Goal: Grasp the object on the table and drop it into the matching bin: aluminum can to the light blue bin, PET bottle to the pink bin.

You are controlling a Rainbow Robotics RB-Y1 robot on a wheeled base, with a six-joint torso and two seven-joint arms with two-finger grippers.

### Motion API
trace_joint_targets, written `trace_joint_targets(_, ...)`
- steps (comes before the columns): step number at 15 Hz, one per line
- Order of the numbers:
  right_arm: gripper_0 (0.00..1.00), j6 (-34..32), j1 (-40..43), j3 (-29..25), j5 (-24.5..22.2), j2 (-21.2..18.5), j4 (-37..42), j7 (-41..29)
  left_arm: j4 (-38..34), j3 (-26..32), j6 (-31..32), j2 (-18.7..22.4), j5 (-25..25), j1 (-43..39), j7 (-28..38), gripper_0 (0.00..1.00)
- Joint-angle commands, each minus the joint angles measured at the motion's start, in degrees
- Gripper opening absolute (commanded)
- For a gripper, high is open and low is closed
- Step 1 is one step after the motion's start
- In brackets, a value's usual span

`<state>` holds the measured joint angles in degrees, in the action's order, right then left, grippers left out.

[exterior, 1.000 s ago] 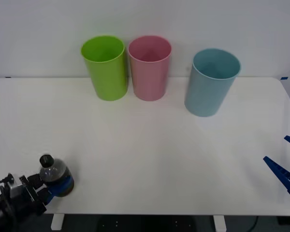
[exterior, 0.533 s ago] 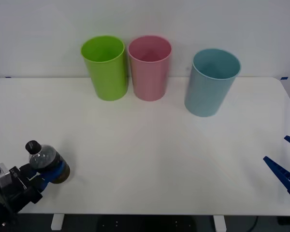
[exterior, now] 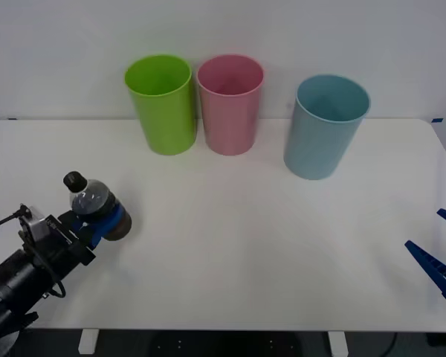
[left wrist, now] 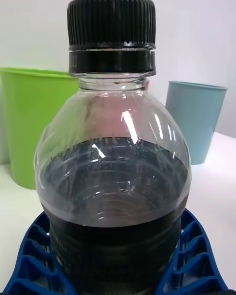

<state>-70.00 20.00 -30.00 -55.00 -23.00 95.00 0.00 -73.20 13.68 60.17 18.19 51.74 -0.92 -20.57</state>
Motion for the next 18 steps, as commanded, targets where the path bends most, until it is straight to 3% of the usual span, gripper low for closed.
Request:
trace_joint_targets(1, 1.0, 0.0, 0.0, 0.0, 0.0, 0.0, 0.0, 0.0, 0.0, 0.0, -3.4, -2.4, 2.4, 3.8, 1.1, 0.0)
trace_joint_targets(12, 1.0, 0.0, 0.0, 0.0, 0.0, 0.0, 0.0, 0.0, -0.9, -0.1, -6.4, -4.0, 5.5, 17.4, 17.4, 0.0)
trace_joint_targets(18, 1.0, 0.0, 0.0, 0.0, 0.0, 0.0, 0.0, 0.0, -10.6, 0.9, -13.1, -3.8, 7.7, 18.8, 28.8, 0.0)
